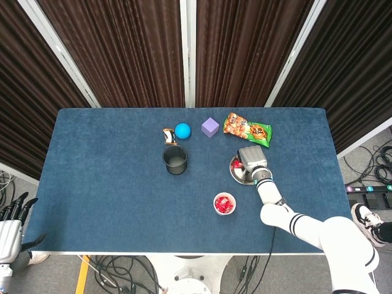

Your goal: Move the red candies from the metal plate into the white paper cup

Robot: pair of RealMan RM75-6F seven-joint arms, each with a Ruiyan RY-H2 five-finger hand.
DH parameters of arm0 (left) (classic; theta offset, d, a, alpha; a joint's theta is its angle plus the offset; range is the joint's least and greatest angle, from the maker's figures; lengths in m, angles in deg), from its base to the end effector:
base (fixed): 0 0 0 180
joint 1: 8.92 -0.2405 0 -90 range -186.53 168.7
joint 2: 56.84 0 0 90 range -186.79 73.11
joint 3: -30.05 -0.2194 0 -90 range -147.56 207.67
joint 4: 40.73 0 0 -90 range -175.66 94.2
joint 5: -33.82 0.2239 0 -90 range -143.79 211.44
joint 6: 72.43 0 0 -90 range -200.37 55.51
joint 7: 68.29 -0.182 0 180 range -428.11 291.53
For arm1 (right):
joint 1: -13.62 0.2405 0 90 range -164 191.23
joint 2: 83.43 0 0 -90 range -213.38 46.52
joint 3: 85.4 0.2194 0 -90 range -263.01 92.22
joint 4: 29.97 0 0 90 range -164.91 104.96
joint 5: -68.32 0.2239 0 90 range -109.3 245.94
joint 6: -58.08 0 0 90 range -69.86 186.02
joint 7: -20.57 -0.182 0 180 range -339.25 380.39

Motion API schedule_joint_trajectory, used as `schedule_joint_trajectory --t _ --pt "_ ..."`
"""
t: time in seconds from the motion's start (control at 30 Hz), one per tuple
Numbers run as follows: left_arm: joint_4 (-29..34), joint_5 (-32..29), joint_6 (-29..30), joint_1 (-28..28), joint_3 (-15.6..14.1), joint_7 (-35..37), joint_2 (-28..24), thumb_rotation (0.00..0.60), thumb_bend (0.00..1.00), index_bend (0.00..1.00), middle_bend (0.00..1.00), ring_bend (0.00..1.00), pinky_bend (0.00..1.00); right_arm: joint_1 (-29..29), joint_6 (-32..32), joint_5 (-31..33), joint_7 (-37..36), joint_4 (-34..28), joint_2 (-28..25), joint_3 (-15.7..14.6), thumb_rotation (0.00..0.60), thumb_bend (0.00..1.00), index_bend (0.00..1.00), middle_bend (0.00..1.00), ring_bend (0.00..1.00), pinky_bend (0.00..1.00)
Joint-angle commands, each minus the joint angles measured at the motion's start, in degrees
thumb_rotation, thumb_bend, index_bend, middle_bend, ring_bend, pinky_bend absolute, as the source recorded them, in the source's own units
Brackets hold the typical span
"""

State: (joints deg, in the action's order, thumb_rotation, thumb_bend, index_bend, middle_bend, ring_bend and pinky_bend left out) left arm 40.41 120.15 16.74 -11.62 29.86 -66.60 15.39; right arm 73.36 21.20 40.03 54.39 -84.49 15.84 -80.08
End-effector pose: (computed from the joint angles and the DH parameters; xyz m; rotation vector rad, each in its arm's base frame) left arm -0.3292 0.1655 0.1096 -1.3110 -0.9440 -0.8018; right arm -0.1712 -0.4408 -0.0781 1.8162 -0.9953 0.4162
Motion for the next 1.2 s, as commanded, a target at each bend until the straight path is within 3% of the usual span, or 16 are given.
schedule_joint_trajectory --t 0.03,0.37,0.47,0.63,0.8,1.0,1.2 --pt "-0.05 -0.07 -0.03 -0.05 -0.01 0.13 0.00 0.600 0.00 0.21 0.16 0.14 0.19 0.06 0.30 0.18 0.36 0.59 0.44 0.13 0.600 0.31 0.48 0.96 0.93 1.00" --pt "-0.14 0.07 0.05 -0.10 -0.04 0.38 0.04 0.600 0.00 0.21 0.16 0.14 0.19 -1.06 -0.77 -2.22 -1.31 -1.10 -0.35 1.45 0.600 0.34 0.58 0.96 0.94 1.00" --pt "-0.04 0.10 0.17 -0.14 -0.03 0.30 -0.04 0.600 0.00 0.21 0.16 0.14 0.19 -2.26 -2.47 -5.74 -3.98 -6.41 -3.50 2.54 0.600 0.35 0.58 0.96 0.94 1.00" --pt "0.73 0.42 0.24 0.22 0.23 -0.38 -0.43 0.600 0.00 0.21 0.16 0.14 0.19 -6.04 -6.06 -15.21 -11.24 -24.18 -13.87 5.01 0.600 0.35 0.59 0.96 0.94 1.00" --pt "1.57 0.87 0.30 0.50 0.26 -1.24 -0.69 0.600 0.00 0.21 0.16 0.14 0.19 -10.27 -8.01 -27.25 -17.68 -40.42 -23.42 4.82 0.600 0.35 0.59 0.96 0.94 1.00" --pt "2.39 1.19 0.78 0.42 0.21 -1.86 -0.94 0.600 0.00 0.21 0.16 0.14 0.19 -12.54 -8.49 -36.43 -21.32 -46.55 -26.57 2.52 0.600 0.35 0.59 0.96 0.94 1.00" --pt "2.39 1.20 1.10 0.12 0.04 -1.70 -0.99 0.600 0.00 0.21 0.16 0.14 0.19 -13.02 -8.25 -39.21 -21.66 -46.14 -25.80 0.63 0.600 0.35 0.56 0.96 0.94 1.00"
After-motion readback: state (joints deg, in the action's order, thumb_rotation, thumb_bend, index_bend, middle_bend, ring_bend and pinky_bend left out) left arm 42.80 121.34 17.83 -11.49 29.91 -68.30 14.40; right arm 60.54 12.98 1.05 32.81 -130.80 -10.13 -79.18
